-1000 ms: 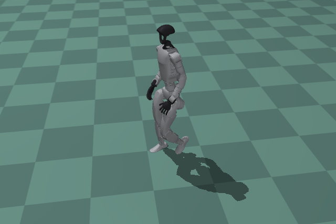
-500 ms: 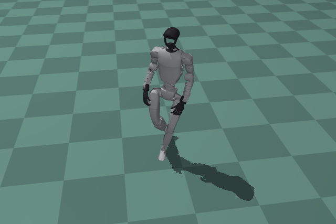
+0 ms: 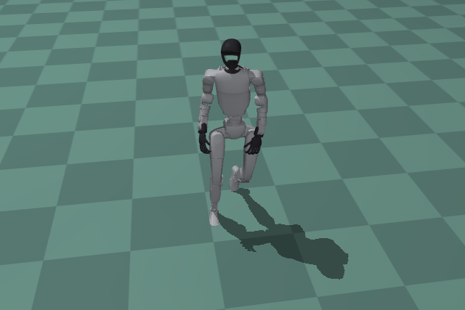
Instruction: Walk run
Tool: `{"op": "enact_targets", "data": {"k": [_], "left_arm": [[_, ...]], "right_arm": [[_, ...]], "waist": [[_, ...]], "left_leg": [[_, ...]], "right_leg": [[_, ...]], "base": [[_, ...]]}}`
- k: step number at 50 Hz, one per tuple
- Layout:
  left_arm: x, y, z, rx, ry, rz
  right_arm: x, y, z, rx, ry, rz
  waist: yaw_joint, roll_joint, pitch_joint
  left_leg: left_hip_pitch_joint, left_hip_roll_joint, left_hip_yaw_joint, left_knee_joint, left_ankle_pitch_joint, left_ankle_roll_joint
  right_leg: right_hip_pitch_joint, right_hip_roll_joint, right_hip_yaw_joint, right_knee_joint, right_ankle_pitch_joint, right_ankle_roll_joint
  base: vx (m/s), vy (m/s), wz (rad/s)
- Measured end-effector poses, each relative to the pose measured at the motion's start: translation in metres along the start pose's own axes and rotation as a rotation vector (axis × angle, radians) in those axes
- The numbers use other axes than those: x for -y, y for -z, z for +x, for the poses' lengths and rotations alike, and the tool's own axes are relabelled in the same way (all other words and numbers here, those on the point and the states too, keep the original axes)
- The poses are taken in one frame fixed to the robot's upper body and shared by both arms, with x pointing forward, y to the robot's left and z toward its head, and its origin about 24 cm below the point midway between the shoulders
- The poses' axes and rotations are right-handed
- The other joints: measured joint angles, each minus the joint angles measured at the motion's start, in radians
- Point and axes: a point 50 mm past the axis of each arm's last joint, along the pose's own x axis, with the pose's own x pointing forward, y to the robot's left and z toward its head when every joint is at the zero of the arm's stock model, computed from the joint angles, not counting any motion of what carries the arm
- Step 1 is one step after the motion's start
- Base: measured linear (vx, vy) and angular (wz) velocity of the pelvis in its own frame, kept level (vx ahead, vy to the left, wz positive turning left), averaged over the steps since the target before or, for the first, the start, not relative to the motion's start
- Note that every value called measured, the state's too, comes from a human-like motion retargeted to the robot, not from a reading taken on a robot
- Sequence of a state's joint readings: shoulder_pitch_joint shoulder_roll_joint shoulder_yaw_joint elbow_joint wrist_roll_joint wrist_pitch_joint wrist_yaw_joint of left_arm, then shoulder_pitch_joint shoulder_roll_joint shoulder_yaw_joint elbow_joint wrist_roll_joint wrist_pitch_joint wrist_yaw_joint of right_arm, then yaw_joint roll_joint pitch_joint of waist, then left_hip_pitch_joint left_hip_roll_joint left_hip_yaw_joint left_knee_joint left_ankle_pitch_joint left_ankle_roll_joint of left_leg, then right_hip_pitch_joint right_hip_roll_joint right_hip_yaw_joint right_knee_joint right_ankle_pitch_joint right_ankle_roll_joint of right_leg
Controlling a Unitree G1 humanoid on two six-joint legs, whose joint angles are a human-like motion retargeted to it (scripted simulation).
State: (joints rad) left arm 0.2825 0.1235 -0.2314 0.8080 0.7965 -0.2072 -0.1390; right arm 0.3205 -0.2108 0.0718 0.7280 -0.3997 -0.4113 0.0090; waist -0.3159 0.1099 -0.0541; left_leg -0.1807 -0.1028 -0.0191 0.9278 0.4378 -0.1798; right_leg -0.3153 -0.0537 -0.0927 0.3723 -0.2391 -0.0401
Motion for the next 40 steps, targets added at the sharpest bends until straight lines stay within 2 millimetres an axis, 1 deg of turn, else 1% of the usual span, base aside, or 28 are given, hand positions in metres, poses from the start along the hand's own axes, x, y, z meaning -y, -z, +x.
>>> {"op": "enact_targets", "data": {"k": [2,3,5,7,8,10,11,13,14,15,16,17,18,20,22,23,25,27,28,30,32,33,35,36,37,38,39,40], "left_arm": [[-0.007,0.0,-0.001,0.001,-0.05,-0.002],[-0.007,-0.002,-0.002,0.008,-0.077,-0.022],[-0.006,-0.007,-0.002,0.046,-0.135,-0.094],[-0.013,-0.013,-0.004,0.105,-0.201,-0.158],[-0.018,-0.015,-0.005,0.126,-0.231,-0.165],[-0.028,-0.015,-0.007,0.142,-0.285,-0.143],[-0.032,-0.015,-0.007,0.134,-0.302,-0.127],[-0.038,-0.014,-0.008,0.118,-0.324,-0.1],[-0.041,-0.013,-0.008,0.11,-0.33,-0.086],[-0.044,-0.012,-0.009,0.103,-0.337,-0.072],[-0.042,-0.011,-0.01,0.097,-0.327,-0.056],[-0.04,-0.01,-0.01,0.095,-0.317,-0.045],[-0.037,-0.011,-0.008,0.097,-0.306,-0.044],[-0.045,-0.01,-0.005,0.093,-0.291,-0.05],[-0.043,-0.01,0.0,0.069,-0.224,-0.043],[-0.042,-0.012,0.002,0.068,-0.2,-0.055],[-0.041,-0.016,0.006,0.081,-0.182,-0.094],[-0.036,-0.02,0.008,0.106,-0.152,-0.126],[-0.034,-0.021,0.008,0.118,-0.129,-0.135],[-0.029,-0.022,0.007,0.132,-0.082,-0.136],[-0.025,-0.02,0.005,0.134,-0.047,-0.116],[-0.024,-0.018,0.005,0.13,-0.036,-0.104],[-0.024,-0.014,0.004,0.114,-0.018,-0.075],[-0.024,-0.012,0.003,0.106,-0.006,-0.057],[-0.024,-0.009,0.003,0.096,0.006,-0.04],[-0.023,-0.005,0.001,0.084,0.021,-0.026],[-0.019,-0.001,-0.001,0.069,0.042,-0.008],[-0.015,0.002,-0.002,0.053,0.066,0.013]], "right_arm": [[-0.006,0.008,0.001,-0.073,-0.112,-0.002],[-0.009,0.012,0.0,-0.1,-0.169,-0.001],[-0.012,0.016,-0.002,-0.127,-0.244,-0.003],[-0.01,0.015,-0.002,-0.117,-0.268,-0.017],[-0.009,0.014,-0.002,-0.107,-0.266,-0.027],[-0.007,0.013,-0.003,-0.088,-0.252,-0.043],[-0.007,0.013,-0.004,-0.083,-0.245,-0.046],[-0.009,0.013,-0.004,-0.083,-0.241,-0.047],[-0.011,0.013,-0.004,-0.09,-0.247,-0.041],[-0.015,0.014,-0.004,-0.098,-0.257,-0.033],[-0.019,0.016,-0.006,-0.118,-0.272,-0.015],[-0.023,0.019,-0.007,-0.138,-0.284,-0.001],[-0.025,0.022,-0.008,-0.16,-0.29,0.005],[-0.025,0.021,-0.004,-0.171,-0.274,-0.003],[-0.026,0.017,-0.003,-0.152,-0.225,-0.001],[-0.024,0.017,-0.005,-0.14,-0.191,-0.007],[-0.022,0.016,-0.01,-0.108,-0.08,0.026],[-0.016,0.009,-0.013,-0.038,0.058,0.109],[-0.01,0.004,-0.014,0.012,0.117,0.138],[0.002,-0.003,-0.016,0.09,0.198,0.146],[0.01,-0.005,-0.015,0.105,0.219,0.103],[0.013,-0.006,-0.012,0.1,0.205,0.07],[0.014,-0.008,-0.004,0.082,0.134,0.0],[0.012,-0.009,-0.002,0.071,0.084,-0.026],[0.01,-0.009,0.001,0.058,0.035,-0.046],[0.004,-0.009,0.002,0.043,-0.013,-0.052],[0.0,-0.008,0.003,0.032,-0.04,-0.041],[-0.005,-0.007,0.003,0.023,-0.058,-0.02]], "waist": [[0.056,-0.029,-0.009],[0.08,-0.038,-0.009],[0.121,-0.069,-0.009],[0.176,-0.095,-0.004],[0.208,-0.1,-0.001],[0.253,-0.094,0.009],[0.266,-0.097,0.012],[0.291,-0.113,0.012],[0.302,-0.12,0.009],[0.312,-0.125,0.005],[0.283,-0.131,-0.002],[0.252,-0.141,-0.001],[0.214,-0.158,0.016],[0.15,-0.16,0.04],[0.186,-0.06,0.022],[0.201,-0.043,0.02],[0.202,-0.013,0.018],[0.158,0.028,0.014],[0.122,0.048,0.012],[0.051,0.069,0.012],[-0.001,0.072,0.01],[-0.018,0.076,0.007],[-0.043,0.079,0.001],[-0.055,0.071,0.002],[-0.06,0.064,0.002],[-0.049,0.058,-0.001],[-0.035,0.069,0.015],[-0.018,0.087,0.042]], "left_leg": [[-0.113,0.007,0.064,0.051,-0.156,0.064],[-0.166,0.003,0.076,0.045,-0.209,0.08],[-0.26,0.011,0.141,-0.024,-0.329,0.143],[-0.327,0.027,0.216,-0.185,-0.385,0.188],[-0.349,0.035,0.256,-0.292,-0.393,0.212],[-0.353,0.032,0.301,-0.536,-0.43,0.263],[-0.345,0.011,0.278,-0.629,-0.447,0.275],[-0.336,-0.009,0.262,-0.742,-0.457,0.274],[-0.33,-0.01,0.271,-0.751,-0.419,0.324],[-0.323,-0.007,0.285,-0.746,-0.363,0.403],[-0.294,-0.03,0.256,-0.671,-0.475,0.422],[-0.271,-0.054,0.215,-0.597,-0.562,0.43],[-0.263,-0.082,0.152,-0.526,-0.599,0.412],[-0.213,-0.094,0.165,-0.451,-0.682,0.415],[-0.132,0.038,0.171,-0.513,-0.711,0.379],[-0.095,0.054,0.182,-0.531,-0.722,0.365],[-0.01,0.06,0.183,-0.616,-0.698,0.339],[0.074,0.061,0.148,-0.716,-0.631,0.304],[0.111,0.062,0.123,-0.756,-0.587,0.284],[0.178,0.054,0.085,-0.803,-0.498,0.241],[0.241,0.045,0.058,-0.82,-0.403,0.192],[0.269,0.046,0.049,-0.827,-0.348,0.165],[0.309,0.046,0.024,-0.806,-0.231,0.114],[0.318,0.043,0.011,-0.757,-0.158,0.071],[0.317,0.041,0.008,-0.69,-0.078,0.032],[0.294,0.039,0.024,-0.586,0.013,-0.004],[0.25,0.071,0.036,-0.412,0.061,-0.021],[0.194,0.121,0.044,-0.203,0.086,-0.031]], "right_leg": [[0.072,0.02,0.005,-0.044,-0.004,-0.016],[0.11,0.027,0.003,-0.077,0.01,-0.02],[0.183,0.024,-0.002,-0.144,0.069,-0.012],[0.246,0.051,0.006,-0.212,0.179,-0.001],[0.28,0.068,0.014,-0.239,0.235,0.012],[0.353,0.115,0.018,-0.281,0.349,0.032],[0.392,0.123,-0.01,-0.294,0.406,0.045],[0.452,0.128,-0.045,-0.285,0.518,0.074],[0.471,0.132,-0.038,-0.256,0.58,0.099],[0.486,0.138,-0.021,-0.219,0.644,0.128],[0.47,0.158,-0.004,-0.129,0.715,0.172],[0.442,0.166,0.003,0.001,0.763,0.211],[0.389,0.151,-0.011,0.21,0.763,0.239],[0.289,0.121,-0.026,0.488,0.763,0.296],[0.207,0.214,-0.026,0.418,0.73,0.235],[0.163,0.221,-0.004,0.419,0.66,0.205],[0.078,0.205,0.004,0.388,0.509,0.168],[0.0,0.147,-0.047,0.294,0.379,0.157],[-0.036,0.114,-0.082,0.231,0.336,0.155],[-0.093,0.062,-0.126,0.069,0.298,0.138],[-0.127,0.058,-0.095,-0.101,0.24,0.103],[-0.136,0.071,-0.052,-0.176,0.2,0.094],[-0.147,0.087,0.039,-0.276,0.233,0.084],[-0.148,0.089,0.041,-0.252,0.349,0.024],[-0.145,0.091,0.041,-0.213,0.384,-0.036],[-0.134,0.091,0.035,-0.142,0.256,-0.097],[-0.103,0.15,0.099,-0.092,0.17,-0.121],[-0.063,0.239,0.197,-0.051,0.106,-0.126]], "base": [[1.27,-0.48,-0.07],[1.3,-0.49,-0.05],[1.13,-0.44,0.0],[1.18,-0.47,-0.35],[0.9,-0.41,-0.48],[0.87,-0.4,-0.33],[1.26,-0.49,-0.21],[1.3,-0.49,-0.37],[1.04,-0.42,-0.61],[1.36,-0.37,-0.01],[1.68,-0.34,0.65],[1.9,-0.31,1.31],[1.6,-0.31,1.07],[1.23,-0.3,0.3],[1.18,-0.3,-0.87],[1.23,-0.3,-0.81],[1.29,-0.27,-0.21],[1.35,-0.24,0.76],[1.05,-0.16,1.23],[1.01,-0.21,1.24],[1.42,-0.43,0.83],[1.36,-0.44,0.5],[1.32,-0.45,0.41],[1.51,-0.56,0.44],[1.51,-0.59,0.18],[1.33,-0.56,-0.07],[1.23,-0.56,-0.13],[1.3,-0.55,0.33]]}}
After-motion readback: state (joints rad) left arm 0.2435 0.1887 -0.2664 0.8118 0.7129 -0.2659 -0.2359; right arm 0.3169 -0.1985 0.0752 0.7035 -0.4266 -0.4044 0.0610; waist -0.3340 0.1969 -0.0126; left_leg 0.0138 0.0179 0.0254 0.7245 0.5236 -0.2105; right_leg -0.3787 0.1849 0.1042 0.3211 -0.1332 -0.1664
